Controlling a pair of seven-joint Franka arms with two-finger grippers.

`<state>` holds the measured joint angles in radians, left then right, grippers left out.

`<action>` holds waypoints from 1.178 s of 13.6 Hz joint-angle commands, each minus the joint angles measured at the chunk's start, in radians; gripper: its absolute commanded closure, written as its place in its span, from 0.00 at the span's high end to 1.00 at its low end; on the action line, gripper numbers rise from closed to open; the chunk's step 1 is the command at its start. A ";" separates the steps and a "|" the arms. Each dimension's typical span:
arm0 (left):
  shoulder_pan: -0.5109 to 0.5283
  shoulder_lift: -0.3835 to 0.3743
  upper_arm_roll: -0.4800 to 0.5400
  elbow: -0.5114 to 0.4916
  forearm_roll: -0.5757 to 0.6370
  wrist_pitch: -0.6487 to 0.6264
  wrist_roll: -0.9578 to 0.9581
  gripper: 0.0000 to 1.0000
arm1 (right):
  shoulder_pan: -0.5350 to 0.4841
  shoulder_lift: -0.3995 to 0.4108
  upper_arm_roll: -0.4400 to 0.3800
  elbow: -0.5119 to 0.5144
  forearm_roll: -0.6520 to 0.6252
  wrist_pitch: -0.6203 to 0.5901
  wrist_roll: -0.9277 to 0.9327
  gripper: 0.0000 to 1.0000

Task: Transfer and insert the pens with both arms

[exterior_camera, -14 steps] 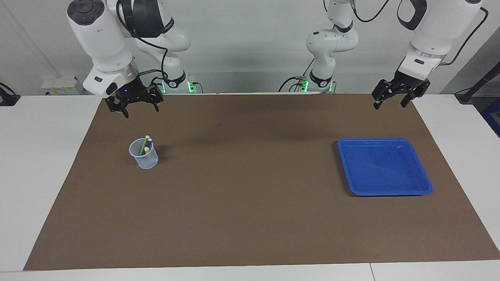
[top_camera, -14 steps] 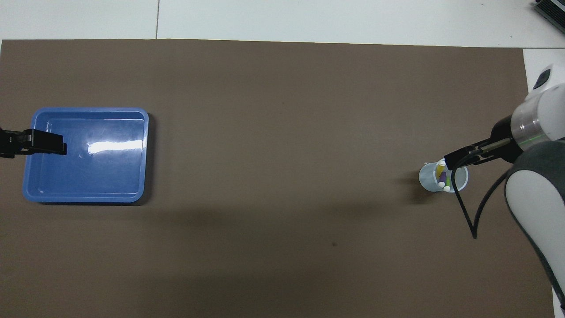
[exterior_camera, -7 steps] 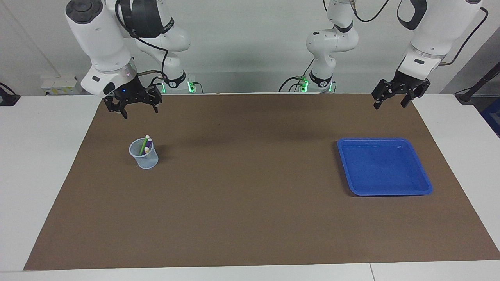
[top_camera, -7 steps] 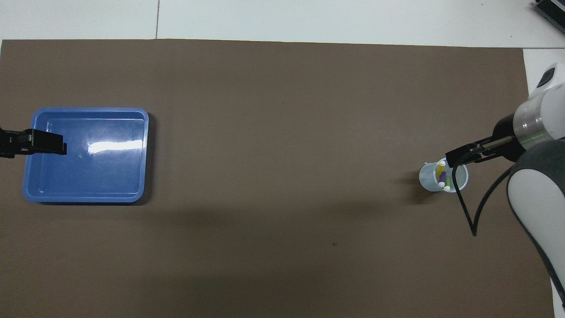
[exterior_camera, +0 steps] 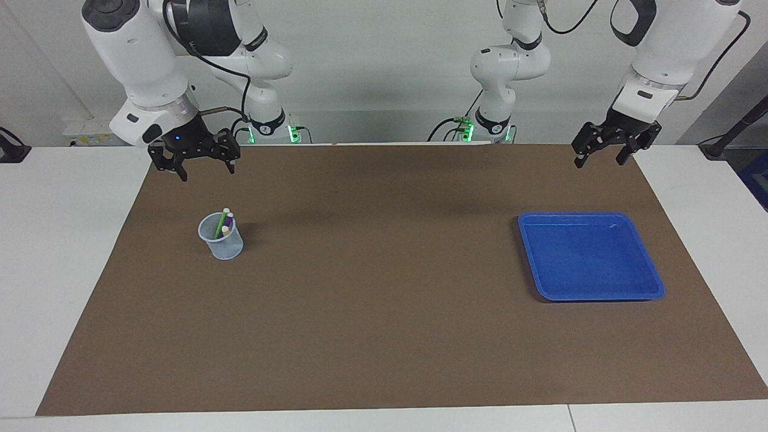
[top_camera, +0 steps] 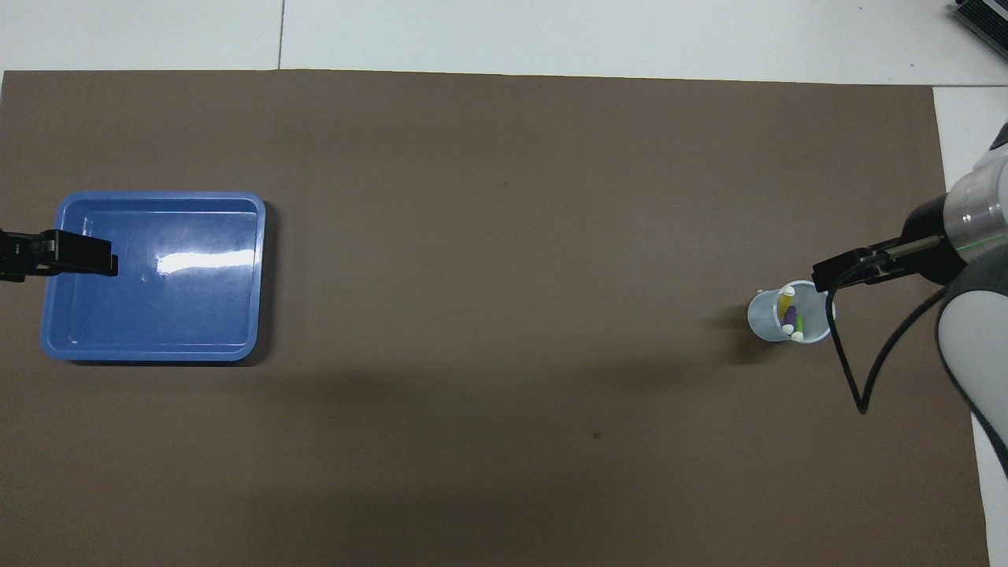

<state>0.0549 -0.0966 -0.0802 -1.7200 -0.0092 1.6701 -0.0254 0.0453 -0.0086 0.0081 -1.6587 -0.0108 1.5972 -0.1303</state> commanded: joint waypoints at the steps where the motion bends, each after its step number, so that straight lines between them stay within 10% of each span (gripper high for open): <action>1: -0.007 0.005 0.007 0.020 0.023 -0.021 0.002 1.00 | 0.004 -0.002 -0.005 0.005 0.017 -0.002 0.023 1.00; 16: -0.007 0.003 0.007 0.020 0.023 -0.026 0.004 1.00 | 0.010 -0.013 0.004 0.004 0.017 0.052 0.129 1.00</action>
<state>0.0549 -0.0966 -0.0800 -1.7200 -0.0092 1.6701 -0.0254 0.0567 -0.0144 0.0086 -1.6474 -0.0099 1.6307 -0.0245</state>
